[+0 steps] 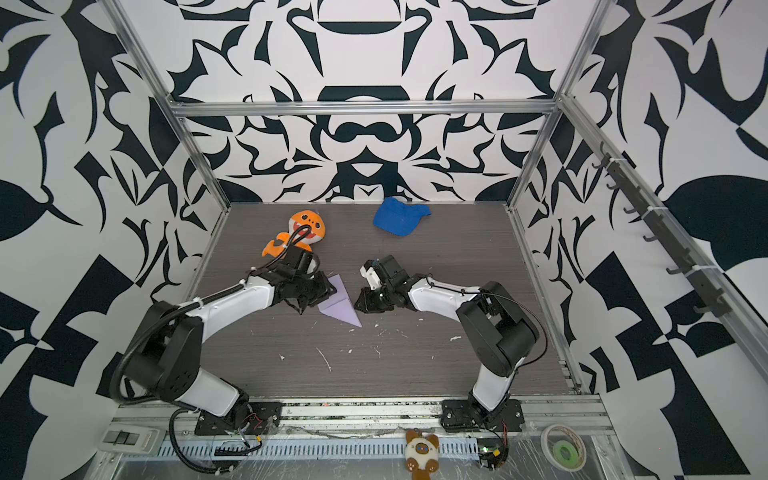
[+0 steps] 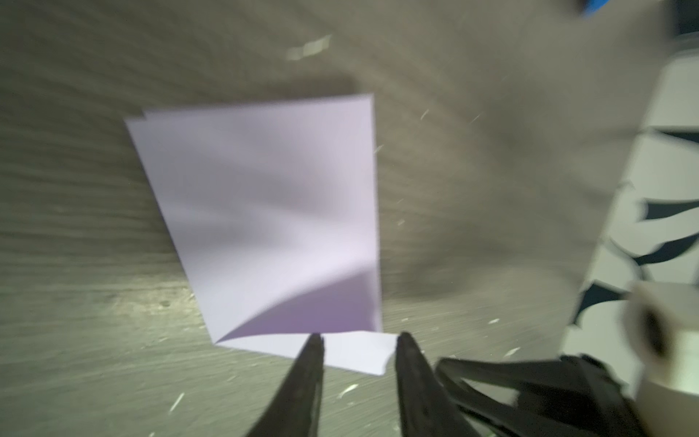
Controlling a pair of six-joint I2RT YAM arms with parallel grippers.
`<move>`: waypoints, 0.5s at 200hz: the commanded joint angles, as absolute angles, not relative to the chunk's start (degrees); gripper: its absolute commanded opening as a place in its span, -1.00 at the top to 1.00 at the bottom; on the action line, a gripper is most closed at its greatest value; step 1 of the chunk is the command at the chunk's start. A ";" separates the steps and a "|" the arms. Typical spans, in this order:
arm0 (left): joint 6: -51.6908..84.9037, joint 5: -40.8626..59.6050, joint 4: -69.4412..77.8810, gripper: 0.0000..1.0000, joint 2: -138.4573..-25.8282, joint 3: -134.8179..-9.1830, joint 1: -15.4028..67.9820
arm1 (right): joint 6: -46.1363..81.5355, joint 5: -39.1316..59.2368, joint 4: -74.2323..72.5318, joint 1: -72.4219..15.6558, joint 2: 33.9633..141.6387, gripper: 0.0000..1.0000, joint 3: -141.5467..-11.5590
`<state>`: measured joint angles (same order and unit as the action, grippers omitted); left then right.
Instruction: Fold a paper plane with a square sheet of paper (pick it up from the middle)
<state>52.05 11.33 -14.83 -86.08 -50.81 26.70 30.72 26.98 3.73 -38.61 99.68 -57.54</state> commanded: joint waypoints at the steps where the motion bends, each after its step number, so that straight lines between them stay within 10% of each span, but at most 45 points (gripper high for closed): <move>1: 55.46 11.21 -12.11 0.10 -82.96 -45.09 24.35 | 24.13 25.38 2.13 -38.84 101.21 0.43 -60.90; 42: 59.21 15.09 -3.00 -0.27 -78.91 -35.28 21.29 | 17.56 28.60 -0.38 -38.94 103.50 0.15 -61.90; 100: 58.90 17.10 6.87 -0.64 -77.28 -28.58 20.72 | 19.03 35.68 -5.68 -37.28 108.19 0.37 -63.51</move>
<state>58.83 15.40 -0.40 -78.39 -30.89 20.95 19.33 31.31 -1.32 -38.11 108.33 -61.95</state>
